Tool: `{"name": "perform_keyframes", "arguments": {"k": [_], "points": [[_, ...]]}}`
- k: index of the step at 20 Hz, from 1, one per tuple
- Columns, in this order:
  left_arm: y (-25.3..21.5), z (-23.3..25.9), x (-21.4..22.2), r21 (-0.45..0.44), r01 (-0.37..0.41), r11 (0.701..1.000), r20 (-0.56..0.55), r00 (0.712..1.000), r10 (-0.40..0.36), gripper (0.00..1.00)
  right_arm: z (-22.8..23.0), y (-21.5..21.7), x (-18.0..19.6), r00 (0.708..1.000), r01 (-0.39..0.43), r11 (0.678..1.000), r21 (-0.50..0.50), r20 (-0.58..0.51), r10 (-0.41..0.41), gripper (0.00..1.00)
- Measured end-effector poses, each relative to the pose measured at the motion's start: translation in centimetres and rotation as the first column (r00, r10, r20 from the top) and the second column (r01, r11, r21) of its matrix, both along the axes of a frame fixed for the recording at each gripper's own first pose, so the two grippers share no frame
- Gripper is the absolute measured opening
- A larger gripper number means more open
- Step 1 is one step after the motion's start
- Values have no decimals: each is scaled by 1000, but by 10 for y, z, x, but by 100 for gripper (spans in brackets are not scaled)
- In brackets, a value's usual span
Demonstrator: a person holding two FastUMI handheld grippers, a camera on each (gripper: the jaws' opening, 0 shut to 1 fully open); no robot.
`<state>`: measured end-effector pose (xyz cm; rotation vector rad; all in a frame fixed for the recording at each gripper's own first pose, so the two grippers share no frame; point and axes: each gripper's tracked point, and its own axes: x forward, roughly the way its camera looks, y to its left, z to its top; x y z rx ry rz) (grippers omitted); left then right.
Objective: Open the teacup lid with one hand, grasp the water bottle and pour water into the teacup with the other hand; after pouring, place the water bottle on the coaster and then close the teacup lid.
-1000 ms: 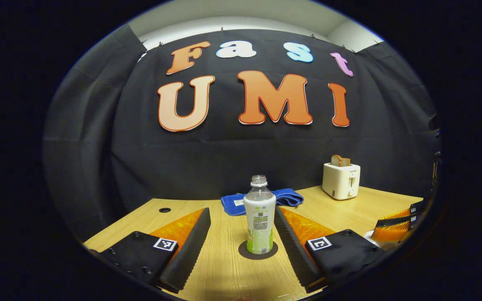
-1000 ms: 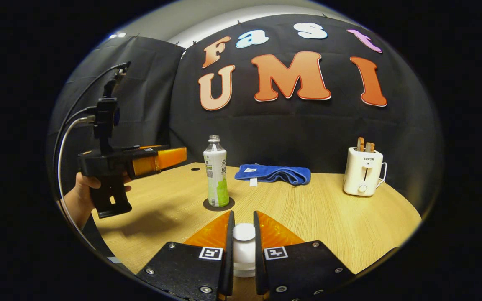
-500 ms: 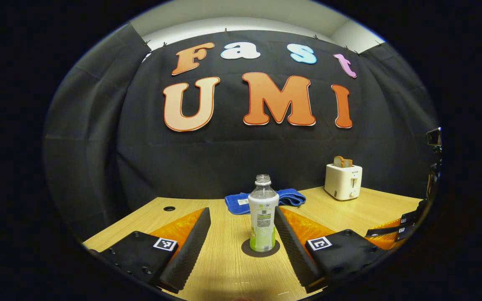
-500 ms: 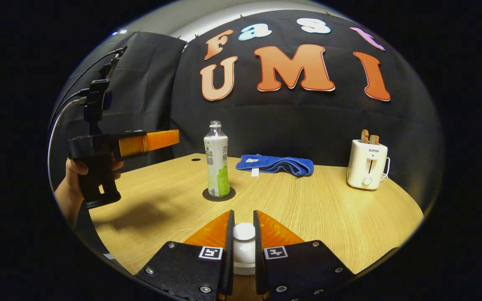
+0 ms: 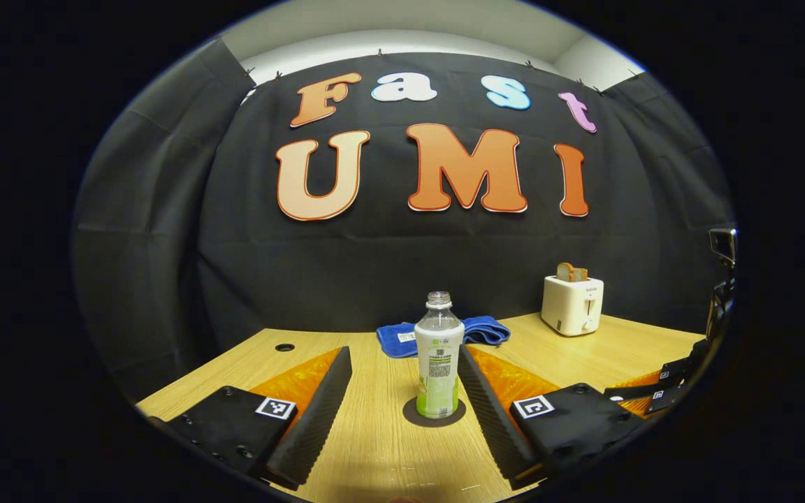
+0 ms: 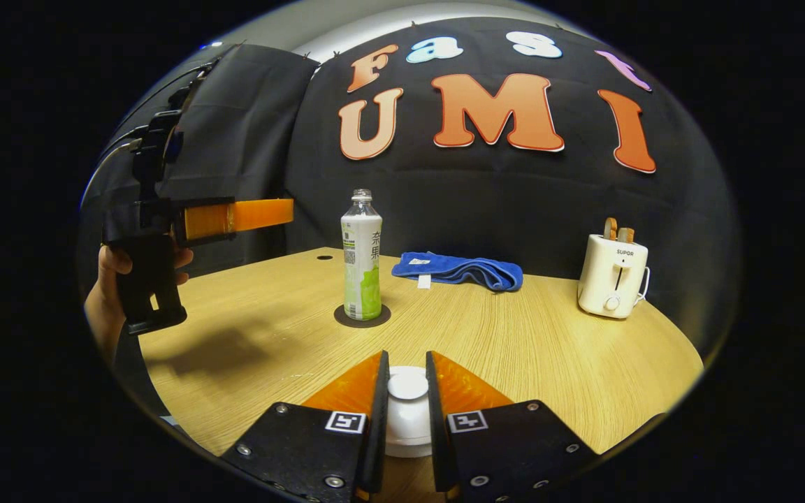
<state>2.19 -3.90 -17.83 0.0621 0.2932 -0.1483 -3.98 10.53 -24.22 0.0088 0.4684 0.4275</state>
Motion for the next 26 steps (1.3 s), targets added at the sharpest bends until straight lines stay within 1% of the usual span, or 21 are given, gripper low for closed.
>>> {"name": "perform_keyframes", "arguments": {"k": [1, 3, 4, 5, 6, 7, 8, 9, 10, 11, 12, 13, 14, 18, 21, 22, 26], "points": [[1, 1, -1, -3, -6, 1000, 1, 1000, 6, 98, 6, -1, 0, 1000, 7, 1000, 4, 13, -7, 29], [3, 1, -3, -5, -11, 1000, 3, 1000, 11, 97, 18, -4, 5, 999, 27, 999, 32, 40, -28, 45], [2, 4, -4, -7, -9, 1000, 8, 1000, 9, 97, 25, -5, 8, 998, 39, 998, 49, 56, -42, 49], [1, 7, -6, -7, -6, 1000, 11, 1000, 6, 98, 33, -8, 11, 996, 55, 997, 58, 73, -59, 54], [1, 10, -7, -7, -11, 1000, 16, 1000, 11, 95, 41, -12, 14, 993, 71, 996, 62, 90, -77, 57], [3, 12, -8, 0, -23, 1000, 21, 1000, 23, 97, 49, -16, 18, 990, 85, 994, 62, 107, -92, 63], [5, 15, -9, -2, -31, 1000, 23, 999, 31, 96, 58, -18, 20, 987, 96, 993, 64, 126, -104, 61], [3, 18, -11, -10, -34, 999, 18, 999, 34, 97, 68, -22, 22, 983, 109, 992, 66, 142, -117, 71], [3, 22, -13, -21, -40, 999, 17, 999, 40, 95, 78, -24, 24, 978, 122, 990, 69, 162, -132, 73], [2, 27, -14, -33, -40, 999, 18, 999, 41, 97, 92, -28, 27, 970, 140, 987, 79, 191, -152, 74], [3, 33, -15, -41, -45, 998, 23, 999, 46, 95, 104, -32, 29, 961, 156, 984, 89, 215, -172, 75], [4, 37, -16, -45, -46, 998, 28, 998, 47, 97, 115, -38, 33, 952, 178, 979, 99, 234, -196, 75], [6, 42, -19, -46, -48, 998, 36, 998, 50, 95, 124, -44, 37, 944, 199, 974, 108, 246, -220, 75], [11, 59, -27, -33, -59, 998, 63, 996, 61, 96, 151, -69, 40, 914, 260, 959, 114, 291, -282, 78], [14, 75, -32, -38, -69, 997, 84, 994, 72, 96, 167, -83, 43, 885, 298, 951, 89, 348, -310, 81], [15, 80, -33, -38, -70, 997, 95, 993, 73, 97, 170, -86, 45, 880, 304, 948, 91, 355, -316, 81], [15, 101, -39, -48, -70, 996, 132, 988, 76, 95, 185, -91, 43, 869, 314, 945, 91, 374, -325, 81]]}}
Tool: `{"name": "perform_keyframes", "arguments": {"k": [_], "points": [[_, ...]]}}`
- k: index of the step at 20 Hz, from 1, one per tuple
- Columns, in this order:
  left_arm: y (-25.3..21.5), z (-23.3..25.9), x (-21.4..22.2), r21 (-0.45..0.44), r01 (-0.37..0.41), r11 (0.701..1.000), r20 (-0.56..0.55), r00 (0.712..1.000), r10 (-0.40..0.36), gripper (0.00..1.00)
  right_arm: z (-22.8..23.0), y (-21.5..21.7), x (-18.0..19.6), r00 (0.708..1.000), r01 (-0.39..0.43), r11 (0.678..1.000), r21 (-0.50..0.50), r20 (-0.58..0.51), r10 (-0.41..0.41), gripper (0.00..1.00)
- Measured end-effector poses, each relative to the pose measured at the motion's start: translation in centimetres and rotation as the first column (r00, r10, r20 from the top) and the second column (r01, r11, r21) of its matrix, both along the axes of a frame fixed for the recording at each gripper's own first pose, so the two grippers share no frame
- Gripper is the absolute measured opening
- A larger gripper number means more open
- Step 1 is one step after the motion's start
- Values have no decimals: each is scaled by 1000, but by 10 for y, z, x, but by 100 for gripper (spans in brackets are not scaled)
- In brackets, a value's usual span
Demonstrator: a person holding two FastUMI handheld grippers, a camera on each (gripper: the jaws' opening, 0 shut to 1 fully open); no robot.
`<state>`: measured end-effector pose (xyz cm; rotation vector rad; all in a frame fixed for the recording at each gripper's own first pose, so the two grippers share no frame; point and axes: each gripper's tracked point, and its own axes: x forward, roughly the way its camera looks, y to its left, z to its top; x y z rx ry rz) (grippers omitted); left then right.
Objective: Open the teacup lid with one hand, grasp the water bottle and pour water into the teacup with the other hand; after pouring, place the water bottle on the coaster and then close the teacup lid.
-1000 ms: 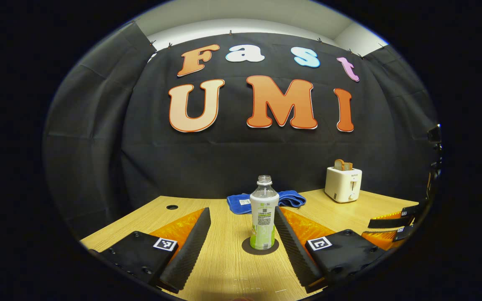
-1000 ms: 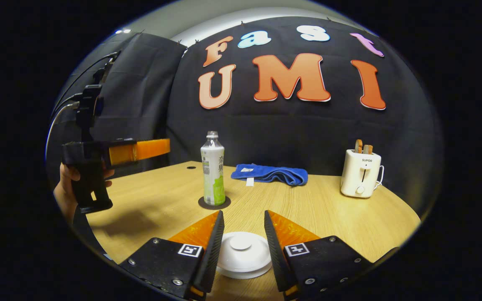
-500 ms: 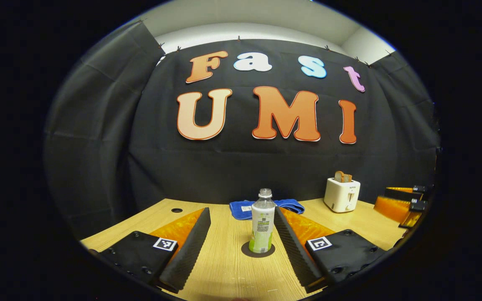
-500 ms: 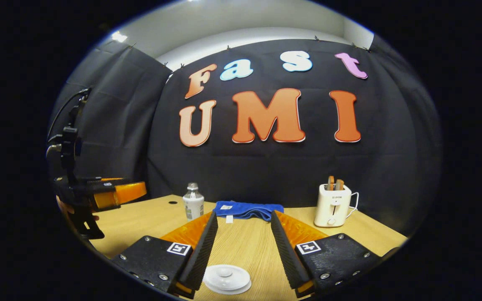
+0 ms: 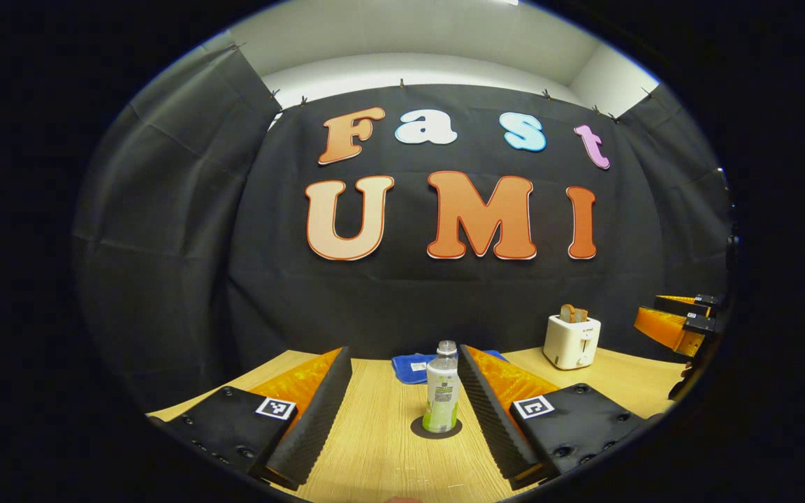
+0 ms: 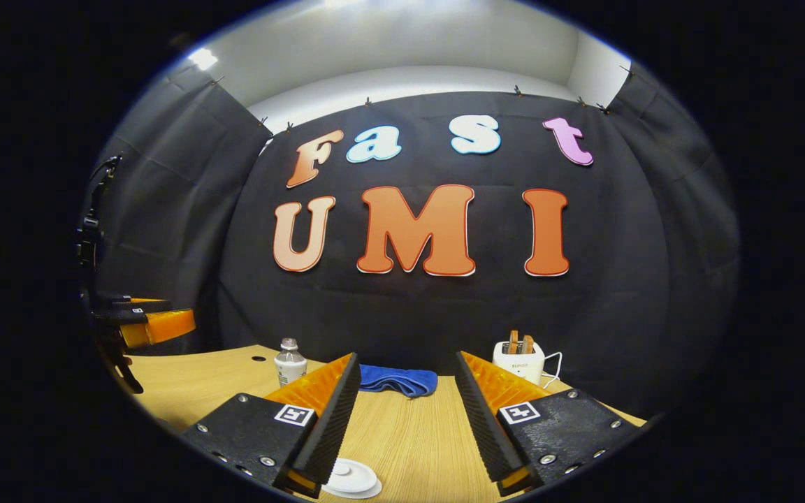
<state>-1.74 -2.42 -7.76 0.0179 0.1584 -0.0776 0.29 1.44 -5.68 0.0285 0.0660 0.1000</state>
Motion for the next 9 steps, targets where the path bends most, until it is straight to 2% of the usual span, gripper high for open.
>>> {"name": "perform_keyframes", "arguments": {"k": [2, 3, 5, 6, 9], "points": [[0, 6, 0, -7, 0, 1000, 12, 1000, 0, 97, 12, -3, 0, 999, 18, 1000, -9, 27, -18, 81], [0, 8, -1, -5, 0, 1000, 16, 1000, 0, 95, 16, -5, -1, 999, 19, 1000, -8, 36, -18, 77], [5, 10, -1, 2, -5, 1000, 19, 1000, 5, 96, 21, -4, -2, 999, 23, 1000, -5, 49, -23, 85], [6, 11, -1, 5, -7, 1000, 21, 1000, 7, 97, 24, -3, -2, 998, 21, 1000, -4, 51, -21, 81], [7, 14, -2, 14, -13, 1000, 25, 1000, 12, 97, 26, -2, -2, 998, 27, 1000, -10, 51, -26, 81]]}}
